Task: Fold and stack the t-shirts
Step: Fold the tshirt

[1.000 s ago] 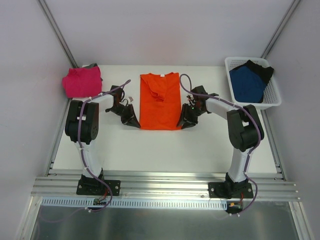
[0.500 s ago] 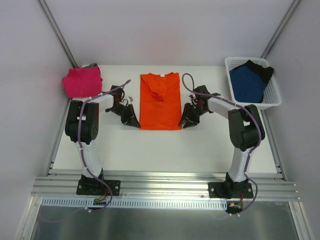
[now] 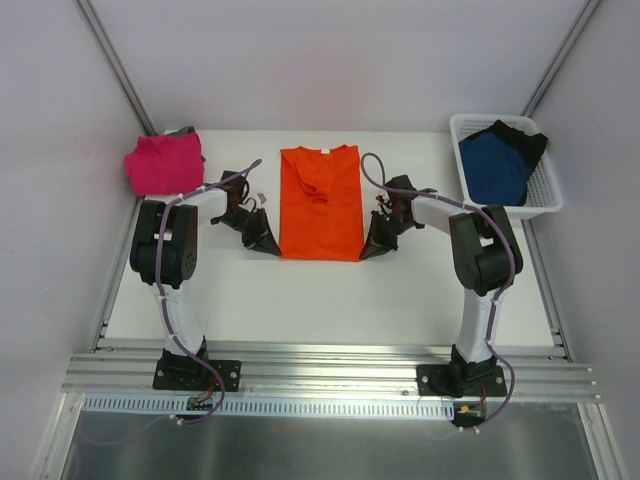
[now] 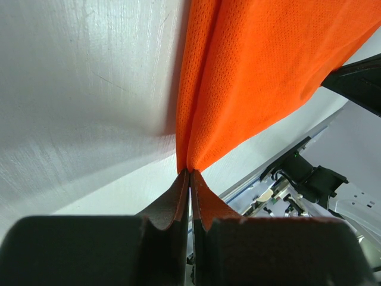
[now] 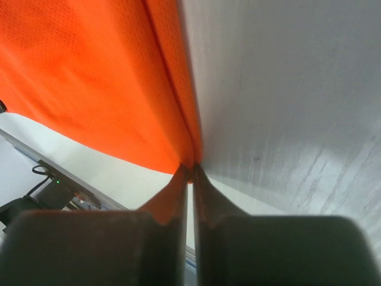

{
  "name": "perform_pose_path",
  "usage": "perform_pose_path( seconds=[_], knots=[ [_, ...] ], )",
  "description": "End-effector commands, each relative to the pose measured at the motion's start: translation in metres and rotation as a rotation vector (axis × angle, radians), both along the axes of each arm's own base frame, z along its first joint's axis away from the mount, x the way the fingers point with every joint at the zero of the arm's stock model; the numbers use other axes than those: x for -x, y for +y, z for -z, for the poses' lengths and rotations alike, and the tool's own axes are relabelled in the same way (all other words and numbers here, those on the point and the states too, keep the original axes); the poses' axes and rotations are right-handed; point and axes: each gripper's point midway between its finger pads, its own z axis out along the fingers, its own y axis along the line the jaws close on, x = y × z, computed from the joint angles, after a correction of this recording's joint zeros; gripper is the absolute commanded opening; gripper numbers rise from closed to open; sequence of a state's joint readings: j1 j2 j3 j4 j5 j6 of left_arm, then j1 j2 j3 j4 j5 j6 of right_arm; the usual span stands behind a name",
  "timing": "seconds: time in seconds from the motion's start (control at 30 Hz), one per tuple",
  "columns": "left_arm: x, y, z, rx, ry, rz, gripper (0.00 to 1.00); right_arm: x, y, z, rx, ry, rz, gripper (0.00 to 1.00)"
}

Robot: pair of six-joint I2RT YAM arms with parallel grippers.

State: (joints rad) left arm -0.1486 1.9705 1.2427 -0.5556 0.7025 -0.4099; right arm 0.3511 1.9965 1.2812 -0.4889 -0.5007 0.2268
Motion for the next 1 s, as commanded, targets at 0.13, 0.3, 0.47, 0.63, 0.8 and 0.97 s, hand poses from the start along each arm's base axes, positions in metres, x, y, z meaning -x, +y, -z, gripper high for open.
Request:
perform_pose_path(
  seconds=[0.13, 0.3, 0.47, 0.63, 0.8, 0.97],
  knots=[
    [-0.001, 0.002, -0.015, 0.010, -0.040, 0.004, 0.00, -0.010, 0.002, -0.018, -0.029, -0.043, 0.000, 0.01],
    [0.008, 0.002, -0.018, 0.022, -0.028, 0.009, 0.00, 0.000, 0.000, -0.037, -0.058, -0.043, 0.024, 0.01],
    [0.019, 0.000, -0.029, 0.043, -0.033, 0.007, 0.00, 0.021, -0.004, -0.048, -0.076, -0.026, 0.039, 0.01],
    [0.027, -0.002, -0.044, 0.068, -0.047, 0.000, 0.00, 0.031, -0.007, -0.064, -0.089, -0.061, 0.037, 0.01],
    [0.047, -0.004, -0.050, 0.077, -0.043, 0.004, 0.00, 0.043, -0.008, -0.073, -0.092, -0.083, 0.022, 0.01],
    [0.056, -0.004, -0.069, 0.085, -0.105, 0.007, 0.00, 0.052, -0.008, -0.089, -0.103, -0.121, 0.007, 0.01]
  ],
)
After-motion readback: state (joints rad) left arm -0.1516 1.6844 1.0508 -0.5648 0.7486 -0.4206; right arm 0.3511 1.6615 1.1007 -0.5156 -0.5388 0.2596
